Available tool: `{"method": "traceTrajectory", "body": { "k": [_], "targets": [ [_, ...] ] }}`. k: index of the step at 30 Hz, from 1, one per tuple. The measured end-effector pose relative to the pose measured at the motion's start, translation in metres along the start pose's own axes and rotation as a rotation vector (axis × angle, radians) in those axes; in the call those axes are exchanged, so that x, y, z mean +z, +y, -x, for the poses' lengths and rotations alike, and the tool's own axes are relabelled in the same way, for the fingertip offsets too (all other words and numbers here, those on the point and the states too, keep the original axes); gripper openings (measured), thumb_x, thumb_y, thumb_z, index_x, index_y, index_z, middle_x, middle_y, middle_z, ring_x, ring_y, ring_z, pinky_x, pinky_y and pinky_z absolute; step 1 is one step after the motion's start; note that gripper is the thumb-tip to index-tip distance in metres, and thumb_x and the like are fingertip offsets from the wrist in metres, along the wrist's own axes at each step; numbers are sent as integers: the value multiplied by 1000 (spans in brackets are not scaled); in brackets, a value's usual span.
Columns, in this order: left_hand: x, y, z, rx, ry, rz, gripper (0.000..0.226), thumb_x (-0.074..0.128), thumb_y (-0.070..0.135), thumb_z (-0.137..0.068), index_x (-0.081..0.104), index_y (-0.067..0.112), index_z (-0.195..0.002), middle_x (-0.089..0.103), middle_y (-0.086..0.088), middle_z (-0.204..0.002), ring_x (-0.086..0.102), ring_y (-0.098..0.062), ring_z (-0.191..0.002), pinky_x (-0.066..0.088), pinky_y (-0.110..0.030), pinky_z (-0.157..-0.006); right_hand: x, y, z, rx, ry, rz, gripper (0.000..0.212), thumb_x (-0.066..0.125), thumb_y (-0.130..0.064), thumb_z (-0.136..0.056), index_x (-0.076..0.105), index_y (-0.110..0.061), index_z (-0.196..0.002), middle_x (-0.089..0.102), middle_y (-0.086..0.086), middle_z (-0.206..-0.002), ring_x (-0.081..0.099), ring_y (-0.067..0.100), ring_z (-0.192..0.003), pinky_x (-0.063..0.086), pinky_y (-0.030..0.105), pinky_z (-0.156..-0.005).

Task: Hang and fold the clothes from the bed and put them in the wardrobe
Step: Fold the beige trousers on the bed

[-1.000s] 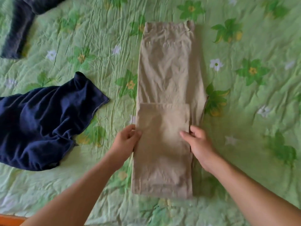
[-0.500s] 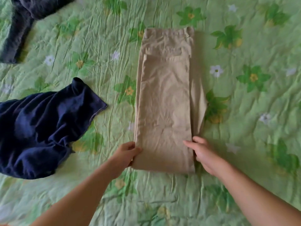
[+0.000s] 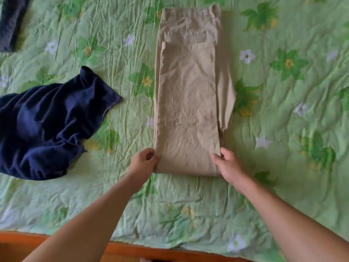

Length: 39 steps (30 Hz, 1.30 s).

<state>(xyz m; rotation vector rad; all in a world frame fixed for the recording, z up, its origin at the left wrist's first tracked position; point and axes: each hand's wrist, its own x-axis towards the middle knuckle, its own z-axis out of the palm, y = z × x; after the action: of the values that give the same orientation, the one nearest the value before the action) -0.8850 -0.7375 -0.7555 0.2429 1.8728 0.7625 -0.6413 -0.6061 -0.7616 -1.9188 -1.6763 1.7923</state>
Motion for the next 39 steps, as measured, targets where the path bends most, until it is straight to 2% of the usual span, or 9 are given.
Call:
{"method": "traceTrajectory", "body": {
  "k": [4, 8, 11, 14, 19, 23, 30, 36, 39],
  "targets": [
    [3, -28, 21, -36, -37, -12, 16, 62, 13, -98, 67, 13, -83, 62, 8, -60, 53, -7, -52, 43, -22, -51, 4, 27, 15, 81, -59, 23, 14, 63, -23, -97, 69, -14, -106, 73, -6, -99, 68, 15, -97, 51, 31, -84],
    [2, -66, 54, -121, -90, 49, 16, 62, 14, -98, 67, 10, -84, 61, -2, -71, 55, -18, -68, 46, -35, -68, 9, 62, 48, 182, -109, -63, 7, 67, -20, -96, 70, -23, -102, 71, -9, -117, 65, -9, -89, 47, 14, -78],
    [3, -94, 86, -182, -106, 12, 17, 61, 14, -99, 68, 10, -84, 62, -2, -71, 56, -21, -71, 46, -37, -70, 13, 83, 81, 322, -194, 28, 54, 64, -32, -98, 48, -16, -147, 52, -5, -145, 52, 9, -130, 41, 28, -107],
    [3, -103, 100, -204, -125, -27, 14, 62, 15, -99, 68, 8, -88, 65, -4, -75, 59, -22, -73, 46, -38, -70, 17, 92, 97, 397, -219, -34, 72, 64, -37, -98, 30, -14, -157, 39, 2, -158, 40, 22, -142, 34, 32, -106],
    [4, -58, 63, -88, -99, 42, 11, 68, 24, -96, 68, 13, -97, 75, 1, -83, 70, -17, -76, 54, -30, -67, 17, 56, 66, 257, -64, -89, 25, 74, -31, -89, 72, -12, -106, 73, 6, -116, 67, 22, -106, 50, 41, -98],
    [2, 5, 7, 70, 11, 200, 26, 72, 23, -92, 62, 27, -115, 77, -2, -95, 74, -11, -82, 57, -23, -67, 13, -8, 3, 131, 76, -215, 53, 76, -25, -87, 57, -11, -134, 65, 9, -123, 64, 24, -109, 49, 39, -100],
    [8, 88, -54, 335, 74, 108, 37, 61, 8, -91, 69, 43, -100, 70, 6, -85, 64, -4, -63, 51, -22, -52, -2, -91, -88, -136, 213, -171, 13, 67, -27, -95, 65, -14, -93, 62, 1, -81, 54, 17, -75, 42, 32, -68],
    [10, 129, -76, 347, 152, 65, 23, 64, 16, -93, 74, 35, -100, 71, 2, -114, 70, -10, -91, 58, -26, -79, -7, -122, -105, -269, 314, 10, 31, 64, -24, -95, 51, -11, -70, 45, -10, -52, 36, 9, -49, 27, 32, -51],
    [-1, 162, -93, 401, 199, 114, 21, 66, 15, -93, 76, 32, -101, 70, 6, -116, 69, -1, -84, 57, -19, -71, -18, -156, -118, -348, 365, -16, 34, 62, -24, -96, 46, -17, -67, 42, -8, -49, 33, 8, -46, 26, 33, -50]
  ]
}}
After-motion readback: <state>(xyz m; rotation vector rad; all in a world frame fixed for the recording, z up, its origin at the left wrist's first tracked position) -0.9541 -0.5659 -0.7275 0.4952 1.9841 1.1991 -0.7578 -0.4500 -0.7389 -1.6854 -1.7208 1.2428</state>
